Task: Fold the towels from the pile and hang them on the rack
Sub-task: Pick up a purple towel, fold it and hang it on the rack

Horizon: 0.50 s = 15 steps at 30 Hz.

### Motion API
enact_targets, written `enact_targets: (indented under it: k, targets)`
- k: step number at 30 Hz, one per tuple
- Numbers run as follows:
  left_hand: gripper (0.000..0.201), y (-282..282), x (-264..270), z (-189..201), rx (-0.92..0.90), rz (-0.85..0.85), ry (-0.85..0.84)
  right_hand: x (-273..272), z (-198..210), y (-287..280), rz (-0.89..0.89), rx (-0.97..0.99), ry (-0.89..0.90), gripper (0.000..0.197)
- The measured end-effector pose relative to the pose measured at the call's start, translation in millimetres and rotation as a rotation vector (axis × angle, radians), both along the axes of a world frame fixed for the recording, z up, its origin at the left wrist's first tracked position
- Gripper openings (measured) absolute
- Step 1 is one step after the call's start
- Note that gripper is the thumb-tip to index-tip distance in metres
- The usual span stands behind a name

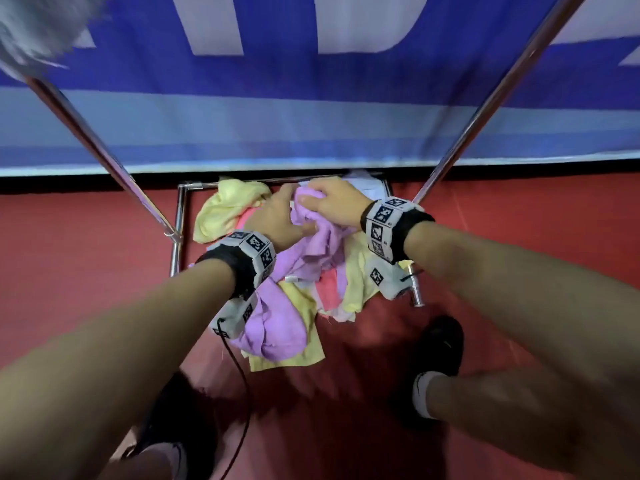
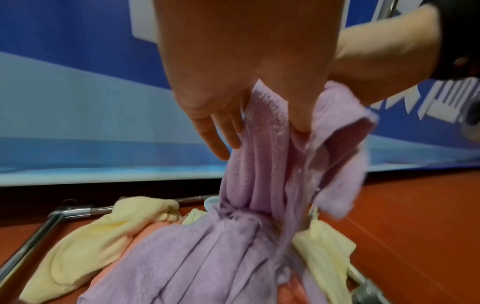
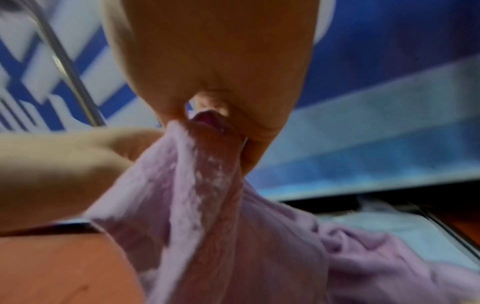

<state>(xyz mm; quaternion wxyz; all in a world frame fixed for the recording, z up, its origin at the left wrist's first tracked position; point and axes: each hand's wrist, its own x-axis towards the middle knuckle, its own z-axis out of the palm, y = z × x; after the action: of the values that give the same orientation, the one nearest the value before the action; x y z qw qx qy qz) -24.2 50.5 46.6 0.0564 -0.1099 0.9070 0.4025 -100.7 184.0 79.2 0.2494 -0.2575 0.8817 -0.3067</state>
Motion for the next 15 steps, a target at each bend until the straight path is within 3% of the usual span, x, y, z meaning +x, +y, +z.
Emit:
enact_targets:
  k: [4,7,8,10,13,15]
  targets:
    - [0.037,-7.2,27.1,61.6,0.172,0.217,0.114,21.7,90.9,-5.7,0.024,-0.035,-0.012,0.034]
    - [0.008,-6.1,54.5,98.4,0.335,0.312,0.219,46.4,130.8,6.9,-0.032,-0.222,-0.26,0.009]
    - [0.005,-4.9,61.9,108.4,0.382,0.324,0.244,53.4,138.2,10.6,-0.039,-0.271,-0.31,0.004]
    - [0.01,-3.5,75.8,127.5,0.507,0.367,0.306,64.2,146.5,18.2,-0.047,-0.309,-0.32,0.022]
    - [0.022,-10.5,86.6,147.9,0.797,0.518,0.411,76.6,153.4,34.3,-0.042,-0.255,-0.258,0.02]
    - [0.02,-23.3,90.9,152.2,0.924,0.574,0.39,75.2,145.2,50.6,-0.083,-0.191,-0.236,0.047]
